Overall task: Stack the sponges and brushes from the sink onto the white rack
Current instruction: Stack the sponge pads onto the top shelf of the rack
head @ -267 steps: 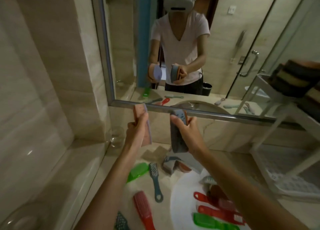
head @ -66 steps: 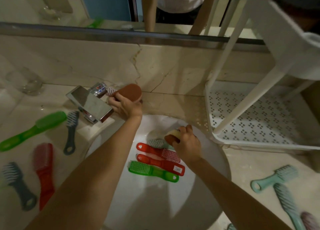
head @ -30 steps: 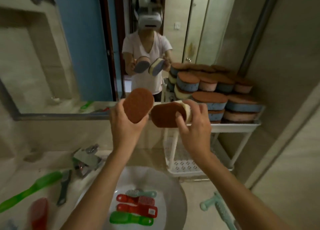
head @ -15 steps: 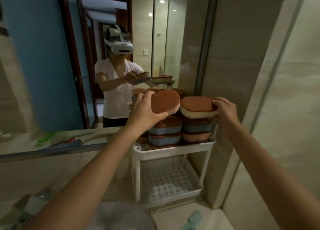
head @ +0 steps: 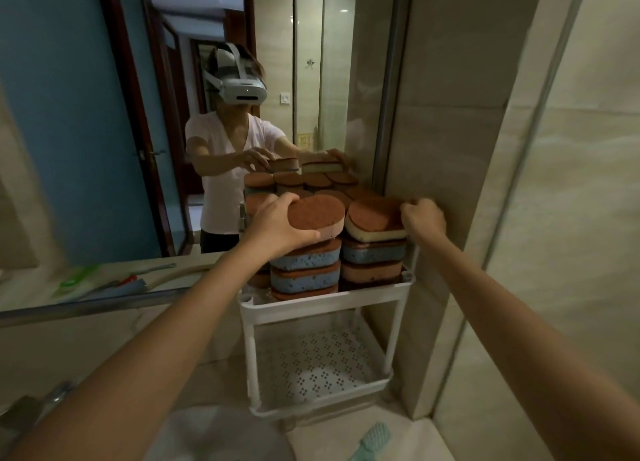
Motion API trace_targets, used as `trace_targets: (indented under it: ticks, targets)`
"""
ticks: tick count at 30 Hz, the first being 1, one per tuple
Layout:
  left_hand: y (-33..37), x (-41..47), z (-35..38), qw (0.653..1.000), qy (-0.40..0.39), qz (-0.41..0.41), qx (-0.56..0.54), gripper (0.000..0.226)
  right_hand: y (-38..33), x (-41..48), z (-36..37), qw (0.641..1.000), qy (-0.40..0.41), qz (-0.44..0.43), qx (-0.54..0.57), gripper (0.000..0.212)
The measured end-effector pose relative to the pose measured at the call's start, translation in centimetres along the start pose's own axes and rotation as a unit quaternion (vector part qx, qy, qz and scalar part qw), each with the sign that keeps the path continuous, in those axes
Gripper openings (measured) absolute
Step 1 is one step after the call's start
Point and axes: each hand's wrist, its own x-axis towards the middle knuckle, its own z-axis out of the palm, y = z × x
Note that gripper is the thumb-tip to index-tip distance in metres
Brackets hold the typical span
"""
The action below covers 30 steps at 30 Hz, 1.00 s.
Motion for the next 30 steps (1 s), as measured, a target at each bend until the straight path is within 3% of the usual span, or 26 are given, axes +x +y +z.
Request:
trace_targets:
  ticks: [3, 6, 11, 19, 25, 30]
  targets:
    - [0.1, 0.1, 0.3, 1.000, -0.001, -0.001, 0.003, 0.074, -0.2, -0.8, -0.4, 0.997, -0.002, -0.074, -0.029, 0.047]
    - [0.1, 0.2, 0.3, 1.000, 0.000, 0.006, 0.004, 0.073, -0.1, -1.4, -0.4, 0.983, -0.065, -0.154, -0.076, 0.052]
    - [-0.5, 0.2, 0.4, 1.000, -0.018, 0.013, 0.017, 0.074, 0.8, -1.3, 0.1, 0.965, -0.147, -0.176, -0.130, 0.070]
    - [-1.2, -0.1, 1.5, 0.997, -0.028, 0.046, 0.046, 0.065, 1.2, -1.0, 0.2, 0.941, -0.176, -0.214, -0.194, 0.073]
    - [-1.3, -0.3, 2.3, 0.988, -0.015, 0.079, 0.130, 0.074, 1.6, -1.1, 0.8, 0.923, -0.157, -0.277, -0.218, 0.064]
    - [-1.4, -0.1, 2.8, 0.989, 0.022, 0.117, 0.092, 0.062, 1.8, -1.7, 0.8, 0.908, -0.124, -0.339, -0.215, 0.052]
